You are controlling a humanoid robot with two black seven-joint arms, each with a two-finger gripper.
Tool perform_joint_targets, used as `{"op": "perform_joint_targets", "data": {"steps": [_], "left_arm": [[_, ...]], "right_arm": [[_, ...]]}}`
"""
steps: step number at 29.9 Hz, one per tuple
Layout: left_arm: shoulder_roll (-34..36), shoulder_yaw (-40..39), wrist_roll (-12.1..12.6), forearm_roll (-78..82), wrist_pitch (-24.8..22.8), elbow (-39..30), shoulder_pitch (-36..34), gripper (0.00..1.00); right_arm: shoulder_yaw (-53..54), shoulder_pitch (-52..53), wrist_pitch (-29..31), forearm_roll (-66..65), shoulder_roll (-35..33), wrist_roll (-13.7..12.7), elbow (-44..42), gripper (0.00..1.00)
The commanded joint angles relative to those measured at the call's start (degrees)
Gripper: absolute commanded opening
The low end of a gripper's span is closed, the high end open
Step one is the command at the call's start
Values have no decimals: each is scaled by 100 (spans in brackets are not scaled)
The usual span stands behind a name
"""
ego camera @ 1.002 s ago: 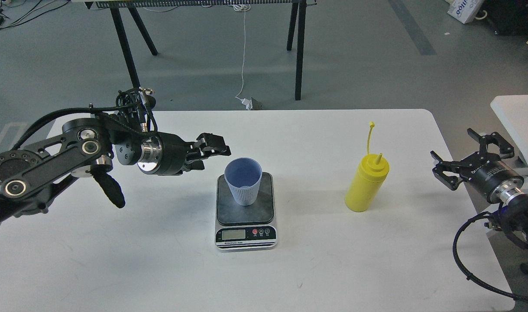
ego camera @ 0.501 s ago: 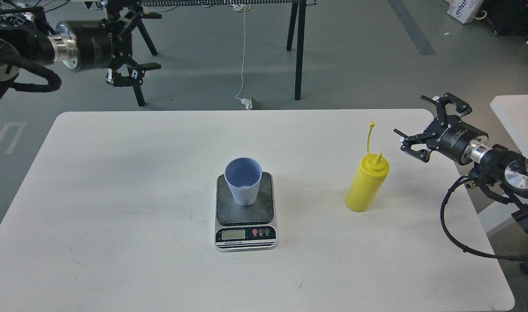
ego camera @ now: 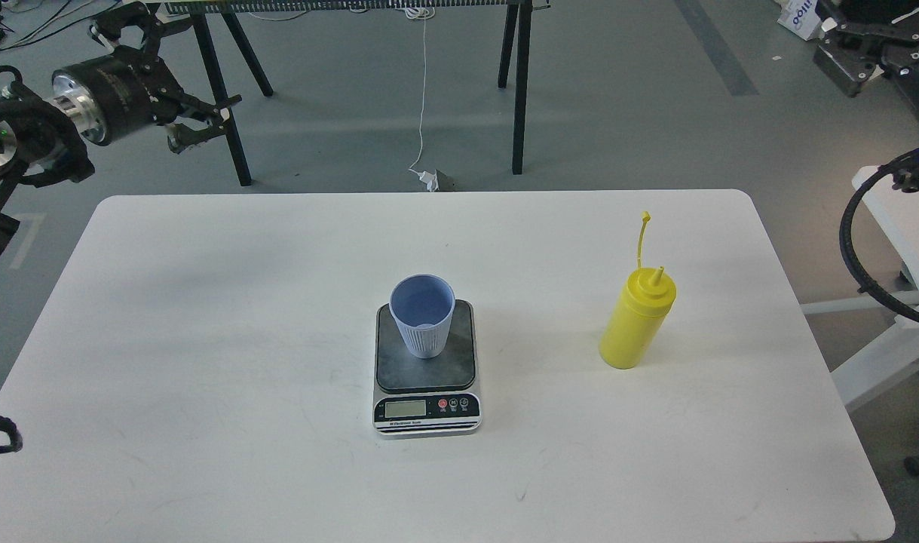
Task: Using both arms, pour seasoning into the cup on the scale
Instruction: 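Lower the right gripper to the yellow squeeze bottle and grasp it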
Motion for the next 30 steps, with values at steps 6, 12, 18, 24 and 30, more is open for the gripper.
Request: {"op": "perform_joint_targets", "data": {"steps": [6, 12, 18, 24, 30], "left_arm": [[-520, -611, 0, -17, 1, 318, 485, 100], [-635, -894, 0, -17, 1, 327, 767, 100], [-635, -903, 0, -17, 1, 327, 794, 100], [-591, -903, 0, -17, 1, 327, 803, 100], [-583, -903, 0, -17, 1, 327, 838, 100]], "right_arm": [[375, -2979, 0, 1340, 323, -44, 1094, 99], [287, -3895, 0, 981, 700, -264, 1350, 99], [252, -4019, 0, 234, 1315, -255, 1271, 99], [146, -3905, 0, -312, 1860, -255, 842, 99], [128, -3642, 0, -857, 2309, -255, 253, 99]]}}
